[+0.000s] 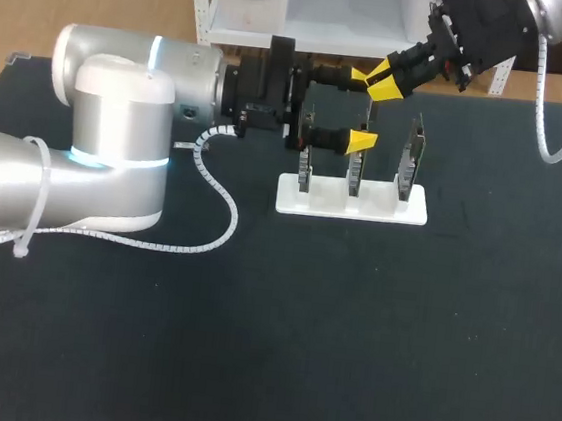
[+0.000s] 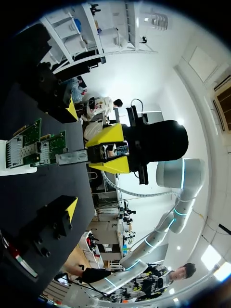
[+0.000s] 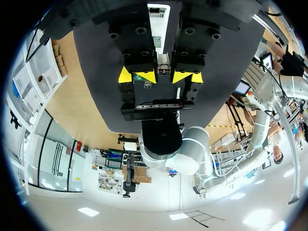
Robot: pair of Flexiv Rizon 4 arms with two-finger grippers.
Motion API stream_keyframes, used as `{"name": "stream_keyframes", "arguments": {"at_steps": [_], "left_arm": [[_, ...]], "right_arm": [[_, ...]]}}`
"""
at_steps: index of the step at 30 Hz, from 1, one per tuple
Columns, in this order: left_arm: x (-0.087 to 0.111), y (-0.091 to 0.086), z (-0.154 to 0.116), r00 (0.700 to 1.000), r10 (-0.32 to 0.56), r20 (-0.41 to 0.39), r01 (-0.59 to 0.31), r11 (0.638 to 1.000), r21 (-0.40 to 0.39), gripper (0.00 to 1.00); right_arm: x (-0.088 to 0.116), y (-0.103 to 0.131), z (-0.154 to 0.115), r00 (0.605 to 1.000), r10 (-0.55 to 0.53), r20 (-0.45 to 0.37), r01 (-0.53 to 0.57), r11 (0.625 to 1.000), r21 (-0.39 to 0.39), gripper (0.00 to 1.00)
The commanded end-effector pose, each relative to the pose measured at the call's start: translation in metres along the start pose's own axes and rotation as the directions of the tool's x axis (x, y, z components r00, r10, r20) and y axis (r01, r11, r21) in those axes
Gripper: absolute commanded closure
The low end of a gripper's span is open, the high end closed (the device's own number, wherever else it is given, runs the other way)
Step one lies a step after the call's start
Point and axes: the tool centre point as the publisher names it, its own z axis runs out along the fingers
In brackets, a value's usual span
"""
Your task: Pick up the optical module with the left hand, and insert it into the network port with the right hand.
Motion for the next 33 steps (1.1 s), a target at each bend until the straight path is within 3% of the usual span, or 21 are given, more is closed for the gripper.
{"name": "stream_keyframes", "arguments": {"at_steps": [1,11,27,33], "left_arm": [[-0.008,0.006,-0.006,0.995,-0.031,-0.091,0.035,0.999,0.042,0.0],[-0.01,0.015,-0.035,0.972,-0.047,-0.23,0.055,0.998,0.03,0.0],[-0.001,0.027,-0.061,0.951,-0.028,-0.307,0.05,0.997,0.063,0.0],[-0.001,0.028,-0.062,0.957,-0.034,-0.29,0.051,0.997,0.052,0.0]], "right_arm": [[0.0,-0.001,0.0,1.0,0.0,0.001,0.0,1.0,-0.001,1.0],[0.0,-0.001,0.0,1.0,0.0,0.001,0.0,1.0,-0.001,1.0],[0.0,-0.001,0.0,1.0,0.0,0.001,0.0,1.0,-0.001,1.0],[0.0,-0.001,0.0,1.0,0.0,0.001,0.0,1.0,-0.001,1.0]]}}
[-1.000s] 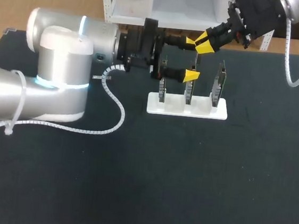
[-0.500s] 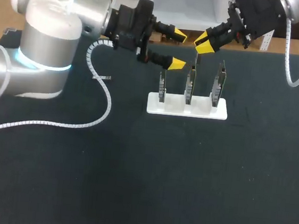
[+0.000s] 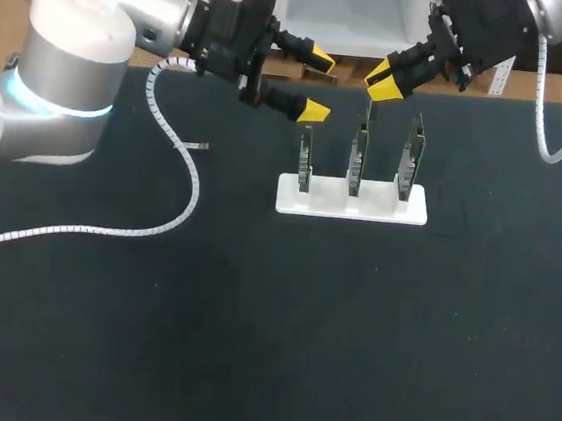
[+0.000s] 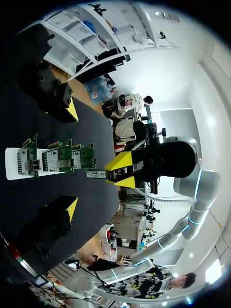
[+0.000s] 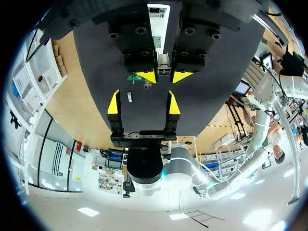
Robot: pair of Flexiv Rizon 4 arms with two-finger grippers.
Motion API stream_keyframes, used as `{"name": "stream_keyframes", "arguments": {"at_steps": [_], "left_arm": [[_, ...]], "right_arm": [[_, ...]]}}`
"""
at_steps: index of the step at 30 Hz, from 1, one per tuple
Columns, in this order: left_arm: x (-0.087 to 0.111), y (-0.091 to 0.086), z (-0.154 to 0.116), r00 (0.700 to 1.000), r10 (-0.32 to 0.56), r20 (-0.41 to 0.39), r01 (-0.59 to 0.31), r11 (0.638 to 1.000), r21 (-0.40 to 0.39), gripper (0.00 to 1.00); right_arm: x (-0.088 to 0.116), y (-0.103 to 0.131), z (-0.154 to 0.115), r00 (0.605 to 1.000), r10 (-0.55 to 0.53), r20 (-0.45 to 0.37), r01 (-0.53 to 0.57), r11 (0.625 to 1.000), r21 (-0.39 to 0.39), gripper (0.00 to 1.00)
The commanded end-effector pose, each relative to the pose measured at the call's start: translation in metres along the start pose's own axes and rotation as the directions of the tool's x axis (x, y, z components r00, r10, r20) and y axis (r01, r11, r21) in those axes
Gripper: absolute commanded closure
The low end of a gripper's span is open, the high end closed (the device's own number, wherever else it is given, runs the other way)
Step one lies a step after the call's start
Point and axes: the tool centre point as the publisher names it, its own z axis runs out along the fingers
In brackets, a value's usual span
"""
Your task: Pick up the optical module with the left hand, and insert it into the network port with the right hand.
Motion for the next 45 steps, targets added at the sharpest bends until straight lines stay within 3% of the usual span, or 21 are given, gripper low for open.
{"name": "stream_keyframes", "arguments": {"at_steps": [1,13,24,45], "left_arm": [[0.001,0.001,0.0,1.0,0.0,-0.001,0.0,1.0,0.002,0.0],[0.001,0.001,0.0,1.0,0.0,-0.001,0.0,1.0,0.002,0.0],[0.001,0.001,0.0,1.0,0.0,-0.001,0.0,1.0,0.002,0.0],[0.001,0.001,0.0,1.0,0.0,-0.001,0.0,1.0,0.002,0.0]], "right_arm": [[0.0,-0.001,0.0,1.0,0.0,0.001,0.0,1.0,-0.001,1.0],[0.001,-0.009,0.008,1.0,-0.006,0.022,0.006,1.0,0.004,1.0],[0.017,-0.014,0.016,0.999,0.025,-0.026,-0.026,1.0,-0.015,1.0],[0.025,-0.018,0.021,0.999,0.029,-0.046,-0.03,0.999,-0.025,1.0]]}}
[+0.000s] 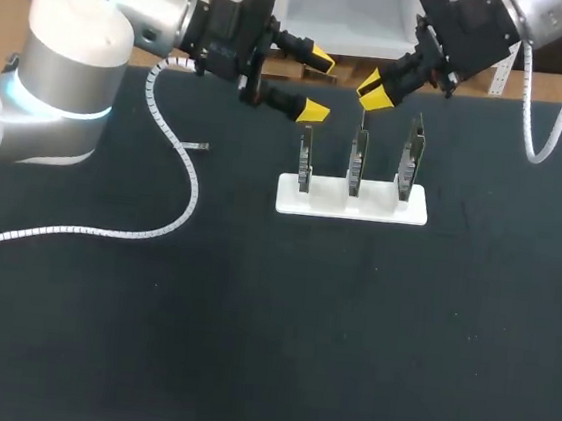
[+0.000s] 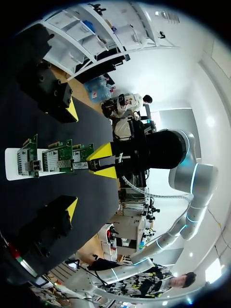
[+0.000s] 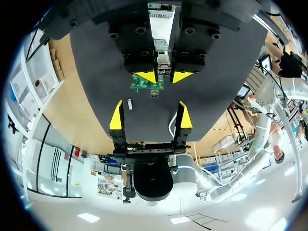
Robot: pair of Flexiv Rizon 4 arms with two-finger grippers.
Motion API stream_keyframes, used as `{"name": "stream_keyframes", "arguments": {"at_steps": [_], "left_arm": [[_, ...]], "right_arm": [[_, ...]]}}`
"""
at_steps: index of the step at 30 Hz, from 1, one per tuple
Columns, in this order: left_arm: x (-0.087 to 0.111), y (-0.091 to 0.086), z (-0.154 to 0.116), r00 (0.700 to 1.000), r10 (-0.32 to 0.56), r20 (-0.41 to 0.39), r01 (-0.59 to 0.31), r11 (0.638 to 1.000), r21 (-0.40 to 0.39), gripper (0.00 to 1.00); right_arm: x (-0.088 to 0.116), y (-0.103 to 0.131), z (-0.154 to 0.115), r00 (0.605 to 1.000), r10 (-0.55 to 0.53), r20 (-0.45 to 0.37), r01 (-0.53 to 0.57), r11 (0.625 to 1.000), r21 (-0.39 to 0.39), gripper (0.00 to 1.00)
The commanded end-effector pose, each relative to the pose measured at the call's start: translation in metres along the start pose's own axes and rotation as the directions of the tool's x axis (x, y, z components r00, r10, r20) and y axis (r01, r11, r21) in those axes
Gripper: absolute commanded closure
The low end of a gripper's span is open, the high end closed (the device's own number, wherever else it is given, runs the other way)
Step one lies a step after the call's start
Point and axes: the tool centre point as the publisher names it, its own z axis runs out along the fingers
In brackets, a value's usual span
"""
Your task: Pick up the optical module with the left hand, and insert it into the network port with the right hand.
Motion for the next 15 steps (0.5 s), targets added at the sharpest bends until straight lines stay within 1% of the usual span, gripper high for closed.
{"name": "stream_keyframes", "arguments": {"at_steps": [1,6,10,15], "left_arm": [[-0.0007,0.0004,0.0005,1.0,-0.002,-0.005,0.002,1.0,0.0,0.0],[-0.0007,0.0004,0.0005,1.0,-0.002,-0.005,0.002,1.0,0.0,0.0],[-0.0007,0.0004,0.0005,1.0,-0.002,-0.005,0.002,1.0,0.0,0.0],[-0.0007,0.0004,0.0005,1.0,-0.002,-0.005,0.002,1.0,0.0,0.0]], "right_arm": [[0.002,-0.002,0.003,1.0,0.003,-0.003,-0.003,1.0,-0.004,1.0],[-0.0002,-0.0043,0.0057,1.0,-0.005,-0.005,0.005,1.0,-0.011,1.0],[-0.0052,-0.003,0.0031,1.0,-0.02,0.004,0.02,1.0,-0.01,1.0],[-0.0054,-0.0038,0.0013,0.999,-0.036,-0.004,0.036,0.999,-0.005,1.0]]}}
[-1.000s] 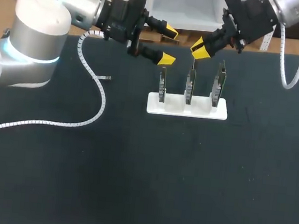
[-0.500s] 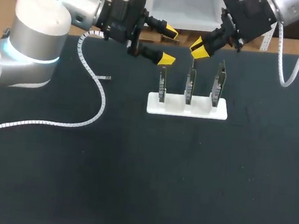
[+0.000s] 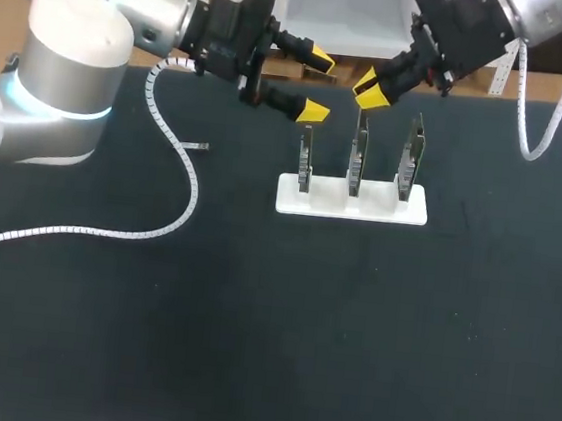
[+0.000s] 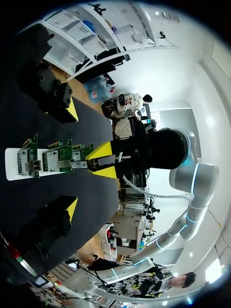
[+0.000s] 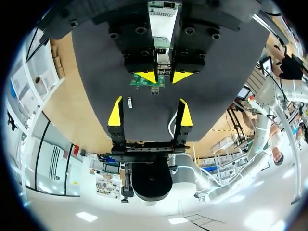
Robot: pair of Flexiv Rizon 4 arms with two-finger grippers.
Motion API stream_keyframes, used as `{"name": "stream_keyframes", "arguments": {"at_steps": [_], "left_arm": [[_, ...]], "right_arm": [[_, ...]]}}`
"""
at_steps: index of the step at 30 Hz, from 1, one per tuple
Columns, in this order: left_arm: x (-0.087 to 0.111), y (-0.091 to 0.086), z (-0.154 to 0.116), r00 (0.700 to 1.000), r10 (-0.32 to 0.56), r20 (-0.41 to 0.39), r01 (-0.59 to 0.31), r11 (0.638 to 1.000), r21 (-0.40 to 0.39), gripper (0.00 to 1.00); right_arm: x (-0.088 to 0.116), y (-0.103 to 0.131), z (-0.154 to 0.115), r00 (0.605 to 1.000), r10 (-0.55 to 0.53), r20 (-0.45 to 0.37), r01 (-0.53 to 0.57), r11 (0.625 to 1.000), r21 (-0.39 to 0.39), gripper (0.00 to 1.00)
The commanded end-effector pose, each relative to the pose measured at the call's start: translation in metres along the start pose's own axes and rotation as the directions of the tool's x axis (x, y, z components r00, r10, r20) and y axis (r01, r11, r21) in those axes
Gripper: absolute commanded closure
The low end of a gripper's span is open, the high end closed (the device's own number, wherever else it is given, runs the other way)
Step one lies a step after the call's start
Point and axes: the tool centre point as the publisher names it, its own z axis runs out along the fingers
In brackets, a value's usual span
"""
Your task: Pick up the optical module with the left hand, and insert it into the network port with the right hand.
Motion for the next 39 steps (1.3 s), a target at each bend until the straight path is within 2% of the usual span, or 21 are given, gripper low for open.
{"name": "stream_keyframes", "arguments": {"at_steps": [1,39], "left_arm": [[-0.0008,0.0004,0.0005,1.0,-0.002,-0.005,0.002,1.0,0.0,0.0],[-0.0008,0.0004,0.0005,1.0,-0.002,-0.005,0.002,1.0,0.0,0.0]], "right_arm": [[0.0,-0.0022,-0.0013,1.0,-0.002,-0.002,0.002,1.0,0.0,1.0],[0.0063,-0.0003,0.0001,1.0,0.006,-0.009,-0.006,1.0,0.0,1.0]]}}
